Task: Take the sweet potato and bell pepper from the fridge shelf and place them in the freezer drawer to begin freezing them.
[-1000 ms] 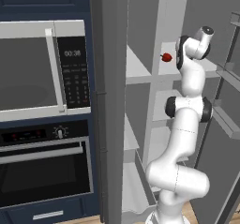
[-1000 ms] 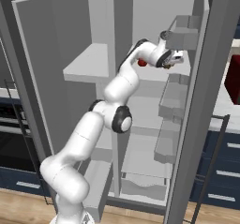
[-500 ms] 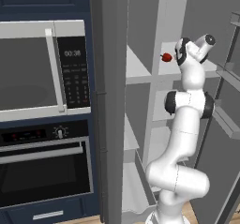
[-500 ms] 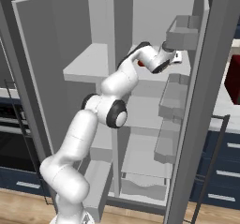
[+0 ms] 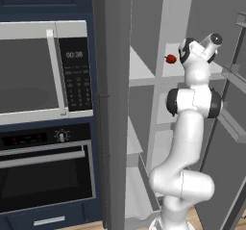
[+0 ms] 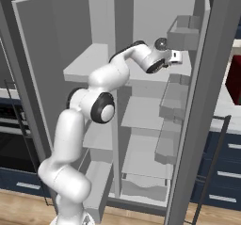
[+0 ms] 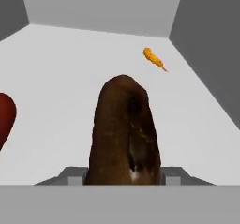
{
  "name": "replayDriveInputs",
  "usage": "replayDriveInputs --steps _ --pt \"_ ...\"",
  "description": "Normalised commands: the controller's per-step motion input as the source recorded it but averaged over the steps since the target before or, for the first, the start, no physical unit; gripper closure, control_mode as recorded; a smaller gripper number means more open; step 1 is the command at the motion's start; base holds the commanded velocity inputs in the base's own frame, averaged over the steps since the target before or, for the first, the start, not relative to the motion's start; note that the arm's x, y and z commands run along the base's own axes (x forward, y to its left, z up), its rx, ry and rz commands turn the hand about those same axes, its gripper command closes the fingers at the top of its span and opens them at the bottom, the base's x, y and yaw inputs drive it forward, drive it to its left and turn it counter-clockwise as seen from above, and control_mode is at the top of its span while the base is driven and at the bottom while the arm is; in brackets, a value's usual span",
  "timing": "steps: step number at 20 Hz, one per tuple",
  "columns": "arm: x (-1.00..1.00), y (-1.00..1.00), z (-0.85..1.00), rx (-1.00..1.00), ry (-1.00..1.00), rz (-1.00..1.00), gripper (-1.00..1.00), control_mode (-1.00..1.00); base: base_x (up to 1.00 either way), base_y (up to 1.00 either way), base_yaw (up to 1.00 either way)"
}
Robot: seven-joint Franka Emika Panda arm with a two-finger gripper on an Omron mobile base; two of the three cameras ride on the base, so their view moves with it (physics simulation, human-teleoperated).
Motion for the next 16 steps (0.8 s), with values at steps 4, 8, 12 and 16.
replayDriveInputs --steps 4,8,12,16 --pt "-0.69 0.12 0.6 0.0 0.15 -0.01 1.0 -1.0 0.0 0.0 0.0" --pt "-0.95 0.48 0.28 0.0 0.01 0.0 1.0 -1.0 0.0 0.0 0.0" --pt "-1.0 0.43 0.07 0.01 0.0 0.0 1.0 -1.0 0.0 0.0 0.0" --pt "-1.0 0.54 0.0 0.01 0.06 0.0 1.0 -1.0 0.0 0.0 0.0"
